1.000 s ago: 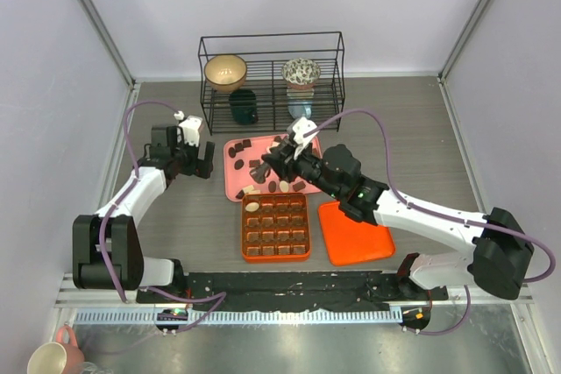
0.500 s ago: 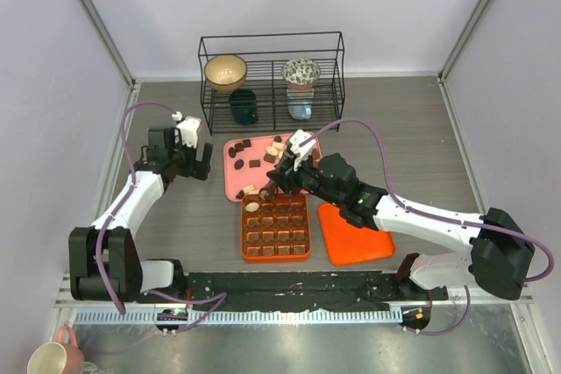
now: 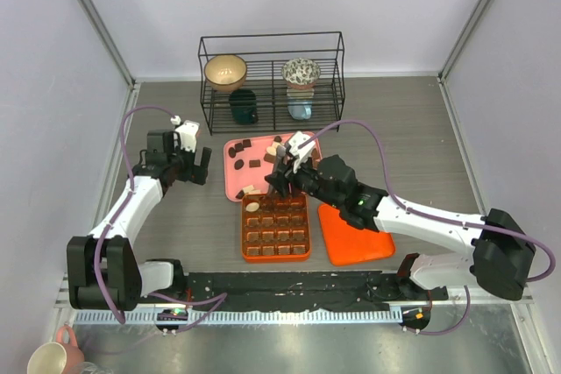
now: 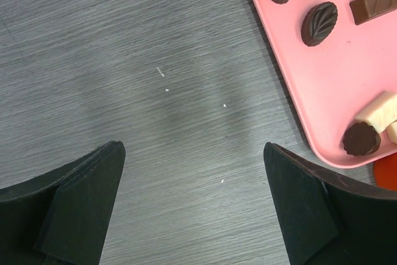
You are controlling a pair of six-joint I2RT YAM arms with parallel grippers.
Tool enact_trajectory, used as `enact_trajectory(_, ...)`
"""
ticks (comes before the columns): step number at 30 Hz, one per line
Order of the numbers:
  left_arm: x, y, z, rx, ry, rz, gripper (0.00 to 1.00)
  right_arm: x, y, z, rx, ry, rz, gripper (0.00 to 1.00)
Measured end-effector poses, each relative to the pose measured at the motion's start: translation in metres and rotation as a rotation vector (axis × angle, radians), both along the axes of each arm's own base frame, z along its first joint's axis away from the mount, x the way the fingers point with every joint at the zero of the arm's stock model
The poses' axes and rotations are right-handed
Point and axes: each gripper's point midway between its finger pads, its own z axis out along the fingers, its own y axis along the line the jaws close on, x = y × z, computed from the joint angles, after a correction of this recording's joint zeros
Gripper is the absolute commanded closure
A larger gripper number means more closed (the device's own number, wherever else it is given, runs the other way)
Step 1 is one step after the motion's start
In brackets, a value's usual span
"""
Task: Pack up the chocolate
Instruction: Place the fake chocolate in the packing box, then pick up the fake chocolate from the plate.
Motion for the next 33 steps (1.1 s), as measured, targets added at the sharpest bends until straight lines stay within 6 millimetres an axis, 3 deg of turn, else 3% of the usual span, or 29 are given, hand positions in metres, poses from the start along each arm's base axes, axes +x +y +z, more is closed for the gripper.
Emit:
enact_trajectory(8, -0.003, 0.002, 0.000, 0.009, 0.004, 0.002, 0.00, 0.012, -0.004, 0.016, -0.002, -0.073, -0.045, 0.70)
enact_trajectory(14, -0.003, 0.003, -0.001, 0.021, 0.004, -0.006, 0.00, 0.052, 0.003, 0.042, 0.045, -0.164, -0.114, 0.73)
enact_trajectory(17, -0.003, 0.003, -0.001, 0.023, 0.004, -0.007, 0.00, 0.078, 0.003, 0.035, 0.042, -0.186, -0.159, 0.73)
enact_trajectory(21, -0.003, 0.003, -0.001, 0.022, 0.005, -0.008, 0.00, 0.113, 0.002, 0.008, 0.008, -0.192, -0.208, 0.70)
enact_trajectory(23, -0.003, 0.003, -0.001, 0.022, 0.005, -0.008, 0.00, 0.124, 0.000, -0.007, -0.009, -0.187, -0.224, 0.60)
enact_trajectory(25, -0.003, 0.003, -0.001, 0.022, 0.005, -0.008, 0.00, 0.134, -0.003, -0.019, -0.024, -0.186, -0.239, 0.56)
enact_trajectory(33, -0.003, 0.003, 0.000, 0.023, 0.007, -0.008, 0.00, 0.148, 0.000, -0.021, 0.006, -0.213, -0.245, 0.48)
